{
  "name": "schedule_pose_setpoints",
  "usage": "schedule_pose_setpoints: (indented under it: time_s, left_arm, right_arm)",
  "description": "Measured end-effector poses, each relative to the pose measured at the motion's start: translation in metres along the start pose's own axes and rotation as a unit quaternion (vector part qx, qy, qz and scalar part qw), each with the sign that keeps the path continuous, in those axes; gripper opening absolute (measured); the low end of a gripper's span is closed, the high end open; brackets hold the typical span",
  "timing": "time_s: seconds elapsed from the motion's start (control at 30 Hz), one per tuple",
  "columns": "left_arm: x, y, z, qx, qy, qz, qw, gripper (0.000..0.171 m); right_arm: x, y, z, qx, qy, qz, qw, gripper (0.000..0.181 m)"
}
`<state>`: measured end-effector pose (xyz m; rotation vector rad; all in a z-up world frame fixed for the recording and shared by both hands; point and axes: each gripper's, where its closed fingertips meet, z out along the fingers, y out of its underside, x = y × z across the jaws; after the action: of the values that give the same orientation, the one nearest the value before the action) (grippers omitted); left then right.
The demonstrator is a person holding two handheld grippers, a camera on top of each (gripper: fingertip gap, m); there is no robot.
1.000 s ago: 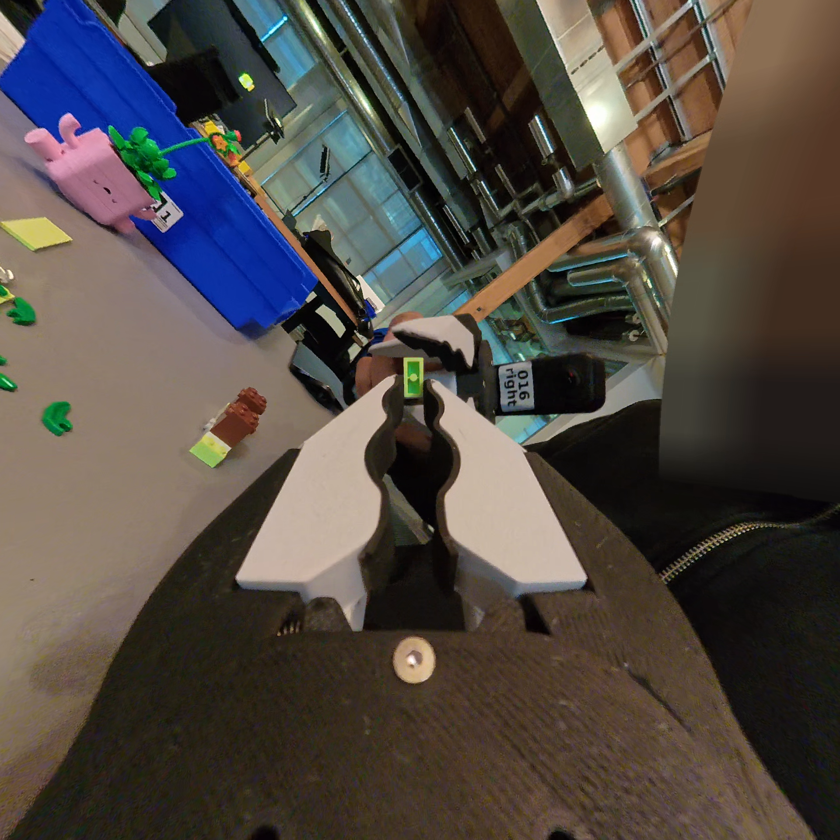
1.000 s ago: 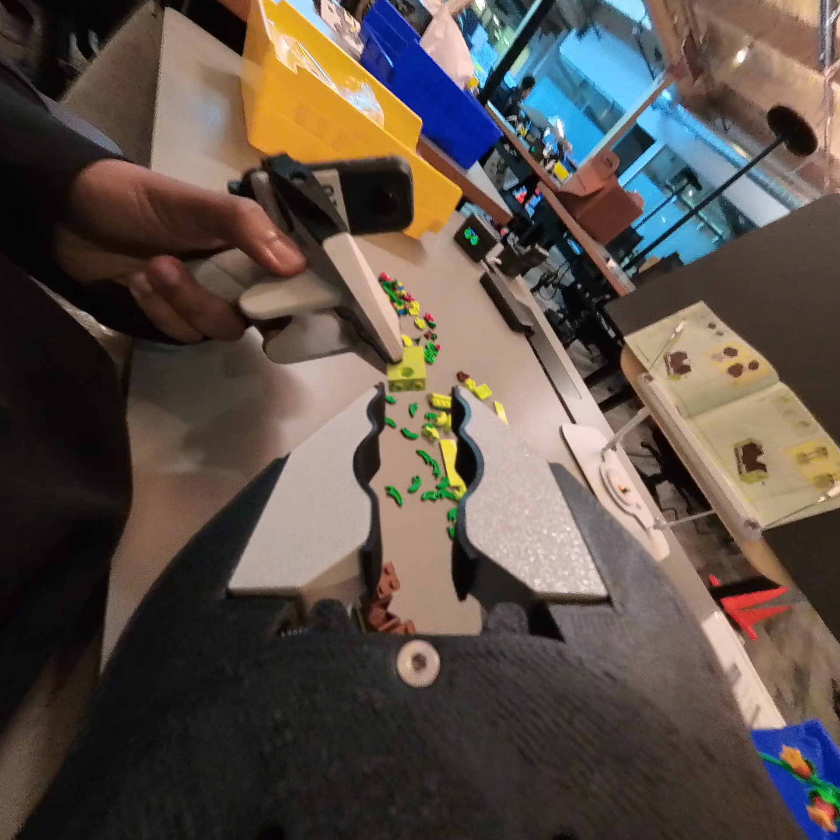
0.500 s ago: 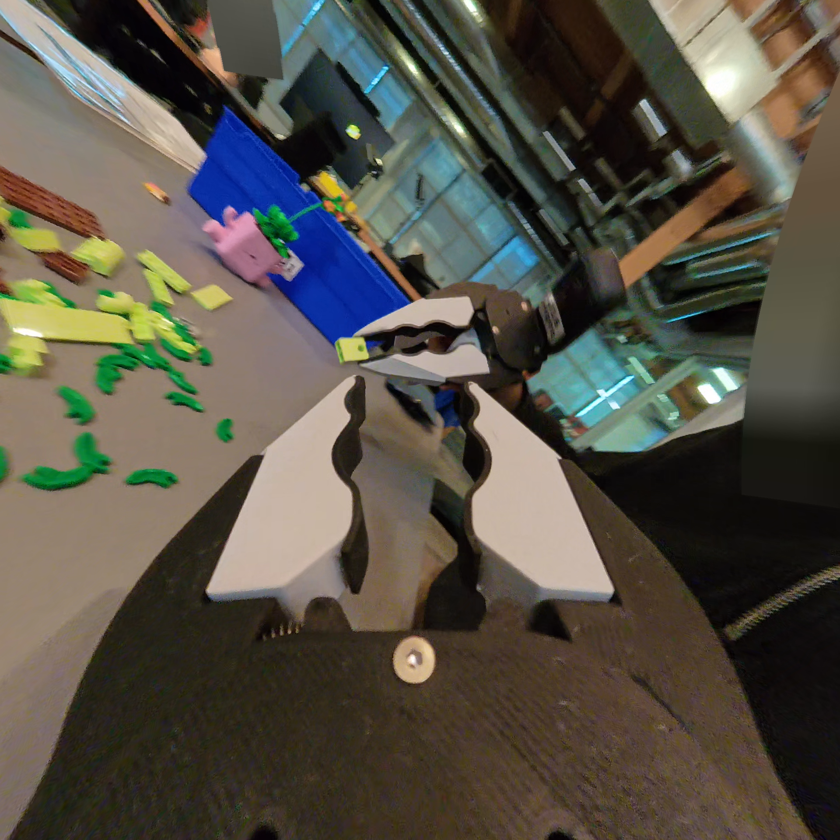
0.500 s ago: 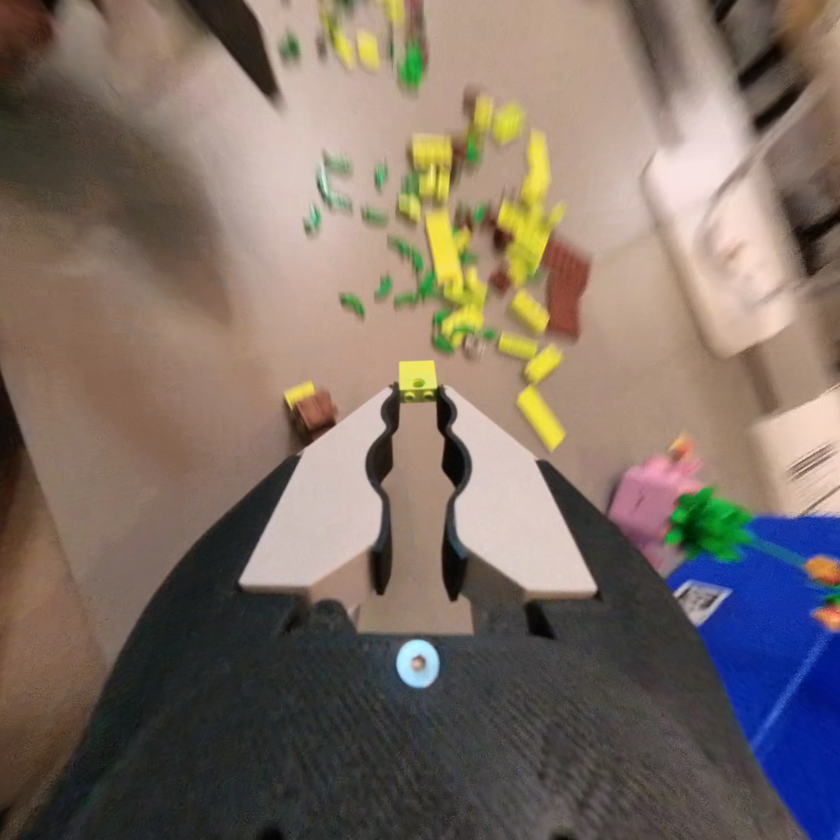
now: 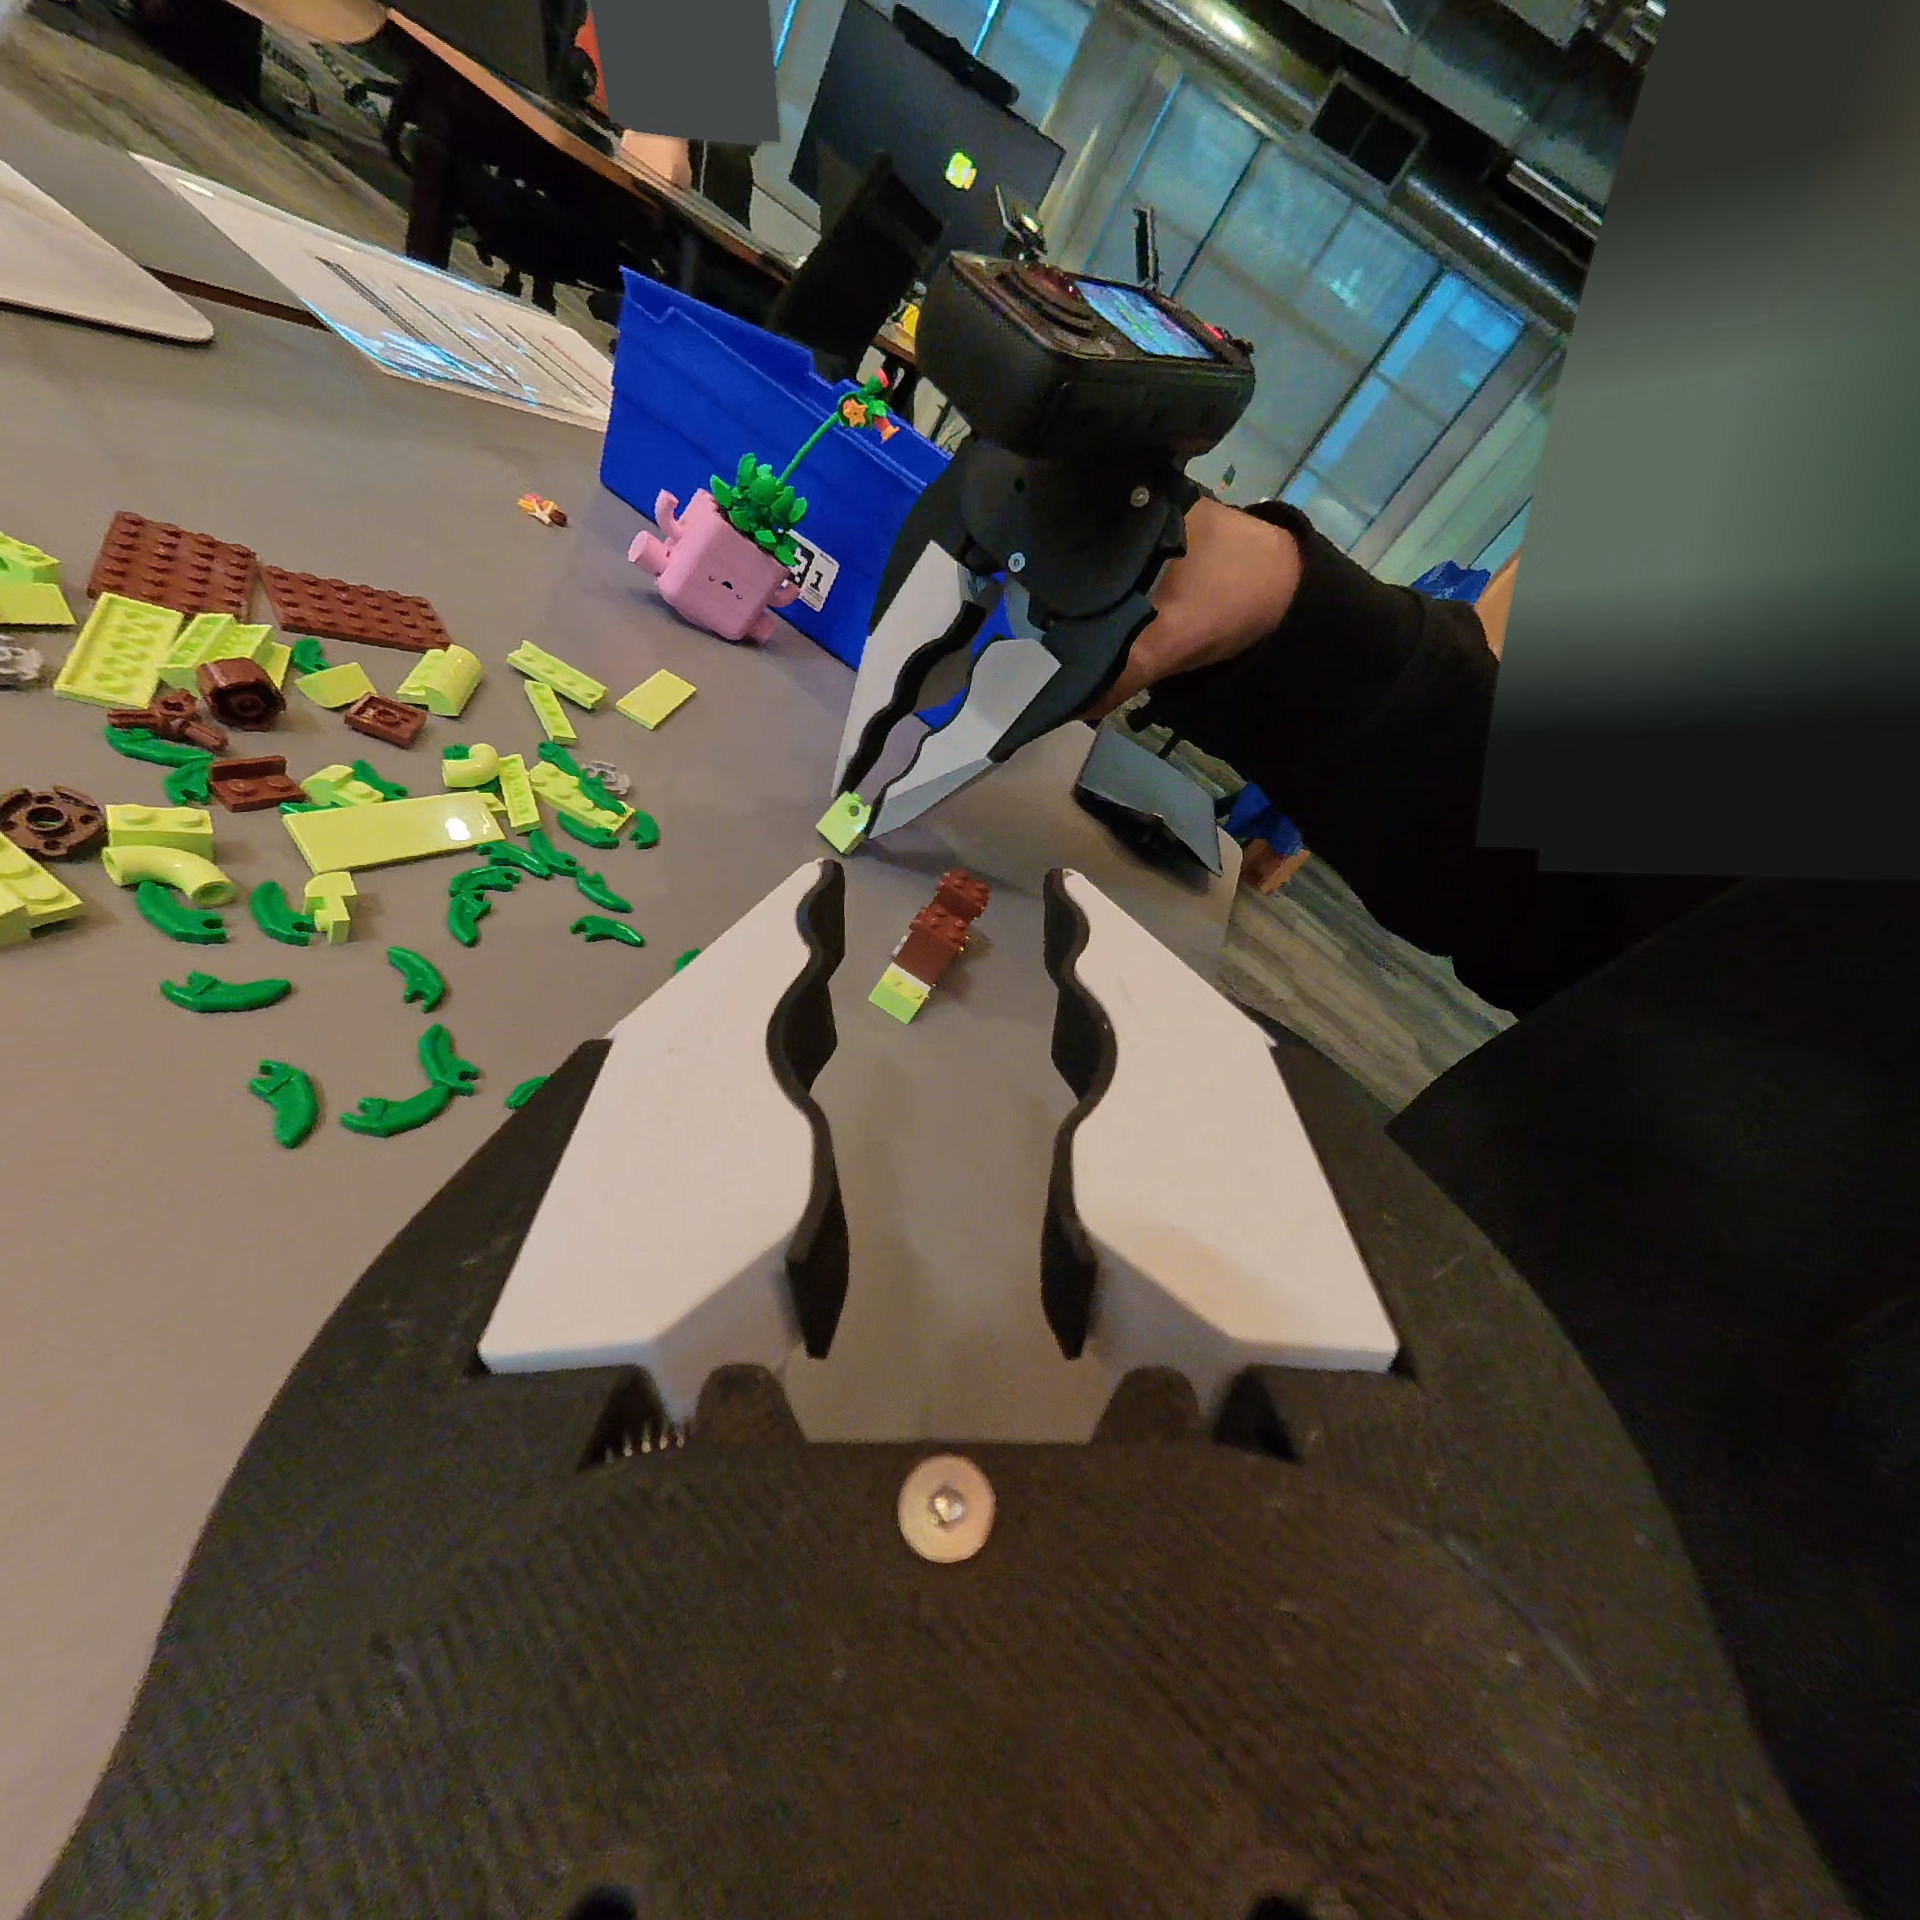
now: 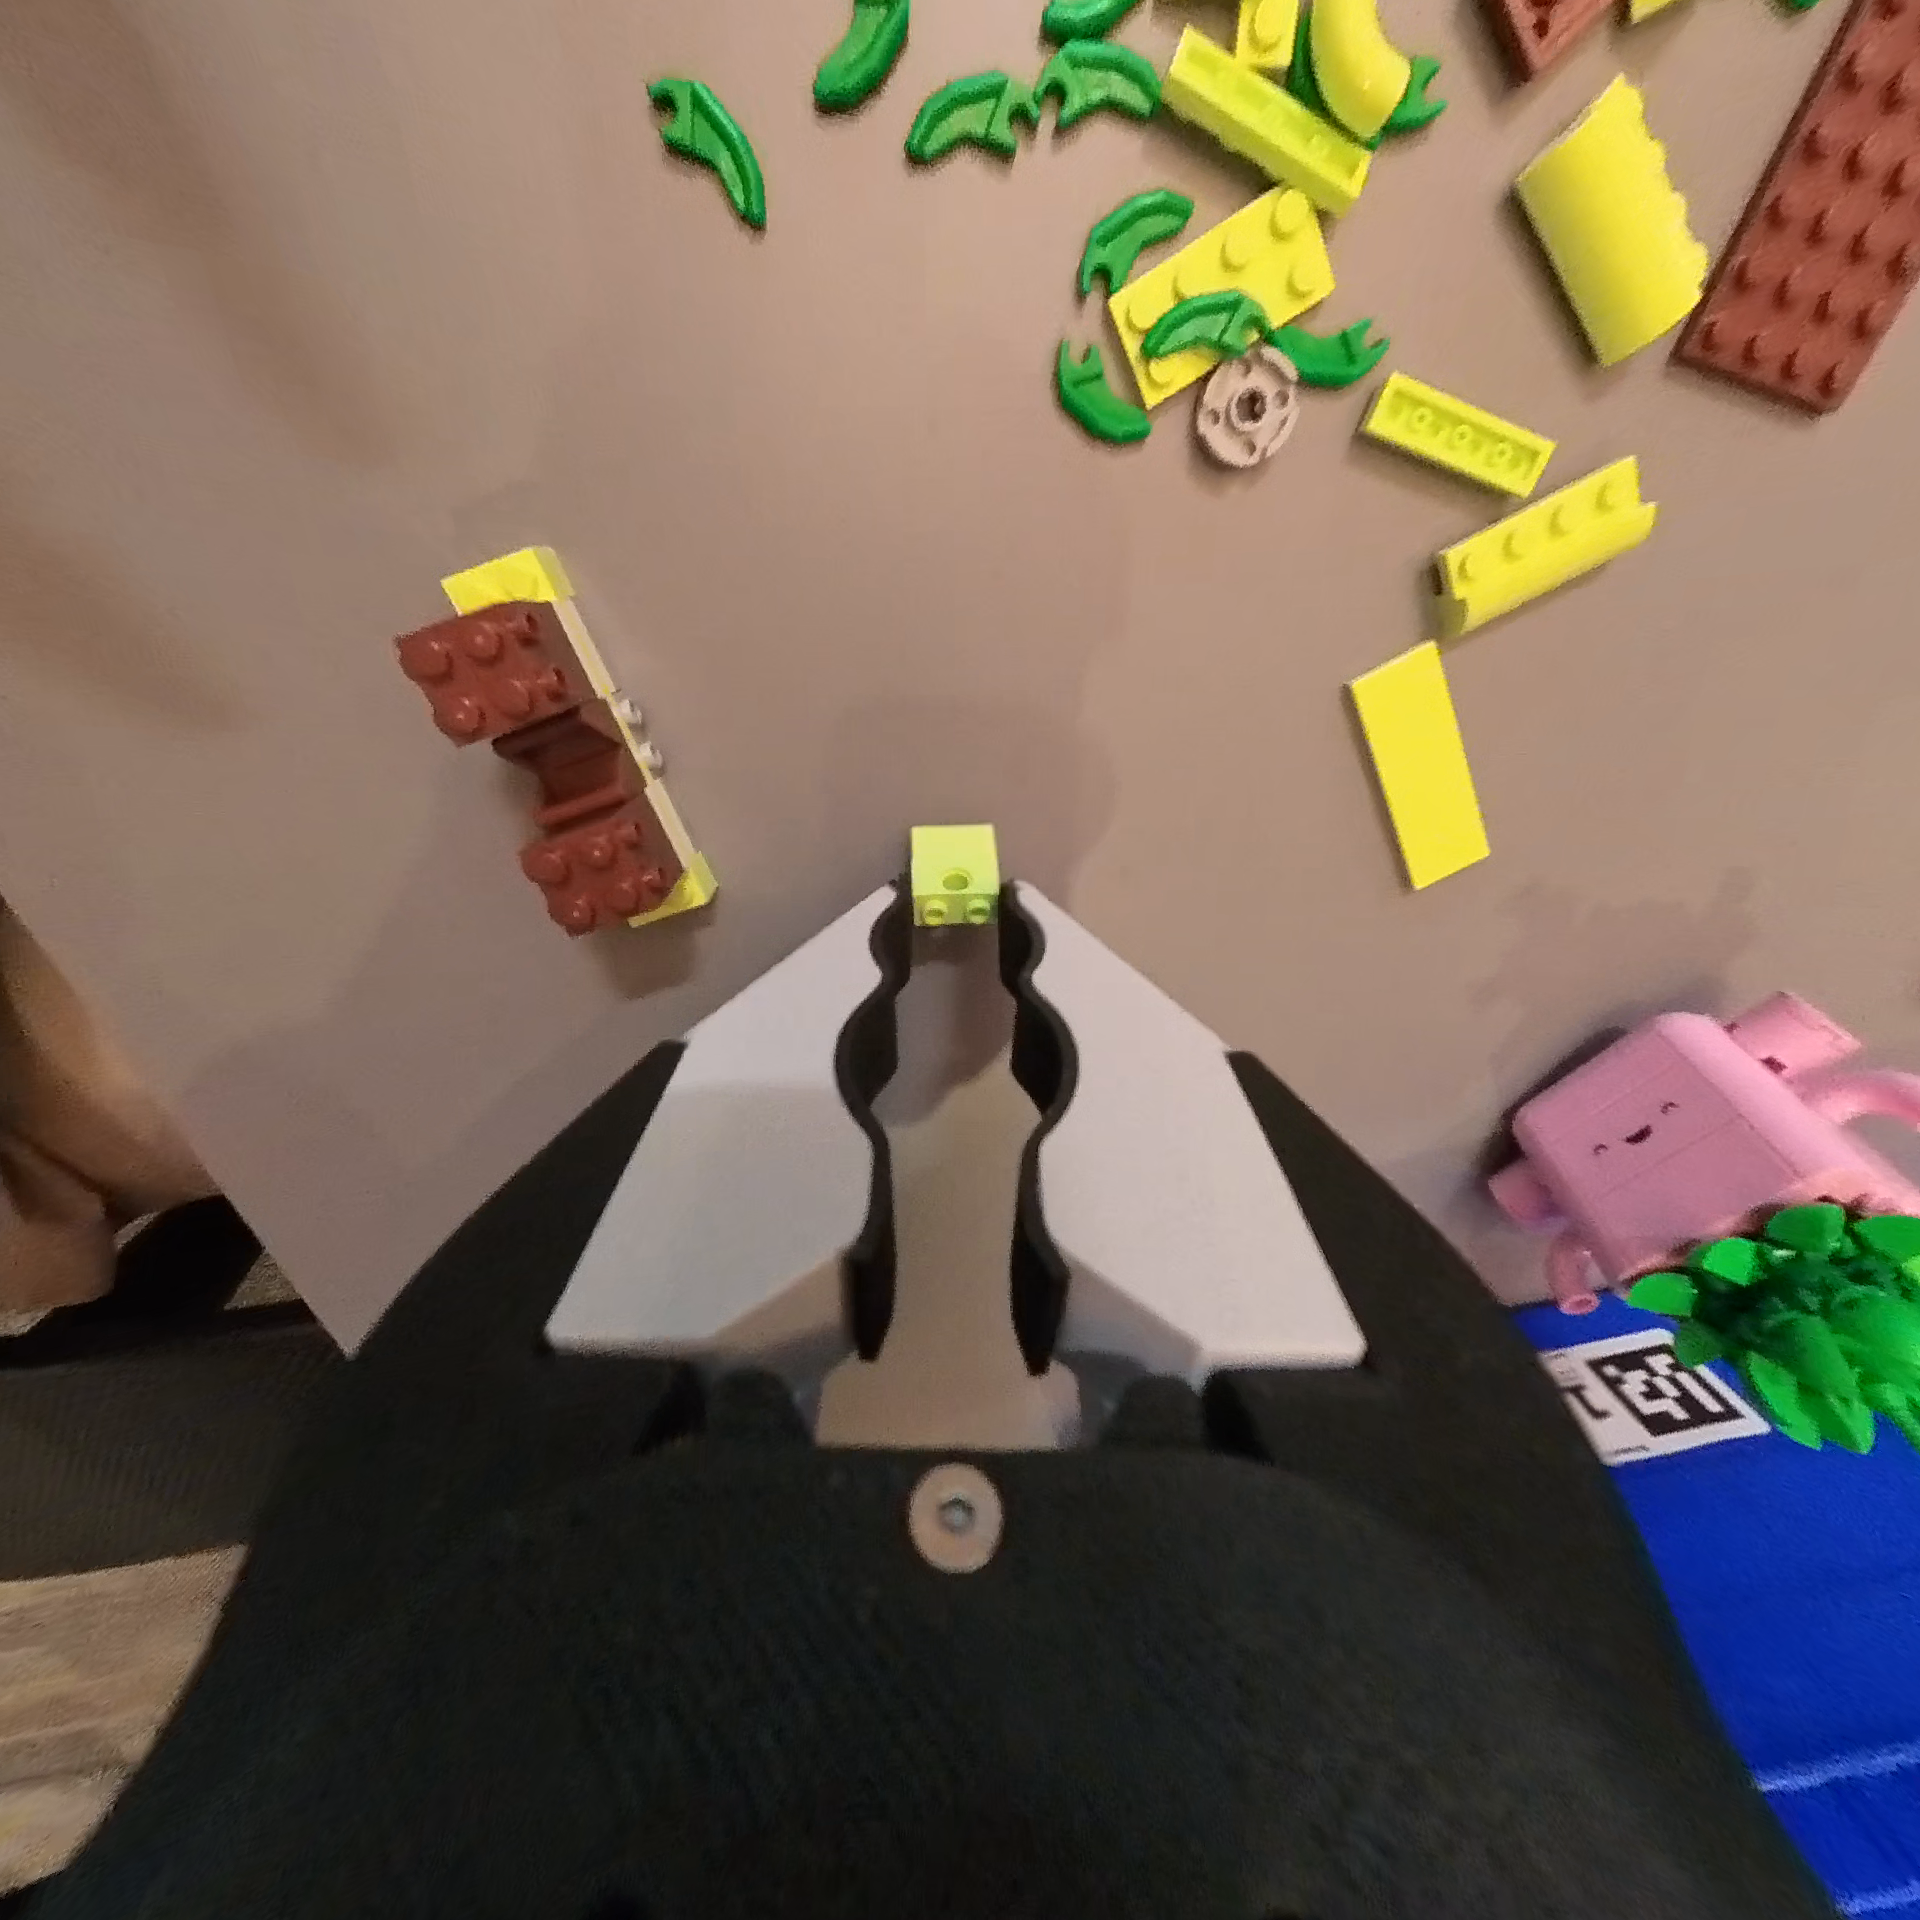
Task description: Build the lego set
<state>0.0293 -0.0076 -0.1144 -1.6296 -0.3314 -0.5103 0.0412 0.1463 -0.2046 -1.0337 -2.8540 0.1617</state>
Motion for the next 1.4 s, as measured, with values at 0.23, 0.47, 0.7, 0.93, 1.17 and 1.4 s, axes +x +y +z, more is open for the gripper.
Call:
schedule_pose_setpoints:
  time_s: [0.23,0.47,0.7,0.93,1.17,1.4]
  left_arm:
    - [-0.001,-0.001,0.001,0.002,0.002,0.012,1.000,0.034]
    - [-0.002,0.001,0.002,-0.002,-0.002,0.010,1.000,0.034]
    - [-0.014,0.006,0.013,-0.032,-0.056,0.053,0.996,0.053]
    - [-0.032,-0.010,0.044,-0.078,-0.110,0.180,0.974,0.085]
    - [-0.028,-0.041,0.063,-0.005,-0.085,0.258,0.962,0.053]
    - [-0.029,-0.042,0.049,0.060,-0.110,0.233,0.964,0.003]
  right_arm:
    - [-0.003,-0.007,0.005,0.025,0.014,-0.004,1.000,0.019]
    - [0.004,-0.003,-0.008,0.050,0.035,0.020,0.998,0.029]
    - [0.037,-0.030,-0.076,0.322,0.126,0.129,0.929,0.021]
    - [0.032,-0.029,-0.086,0.563,0.123,0.231,0.784,0.019]
    - [0.033,-0.017,-0.080,0.576,0.175,0.216,0.769,0.008]
    - [0.036,-0.015,-0.079,0.573,0.180,0.226,0.767,0.010]
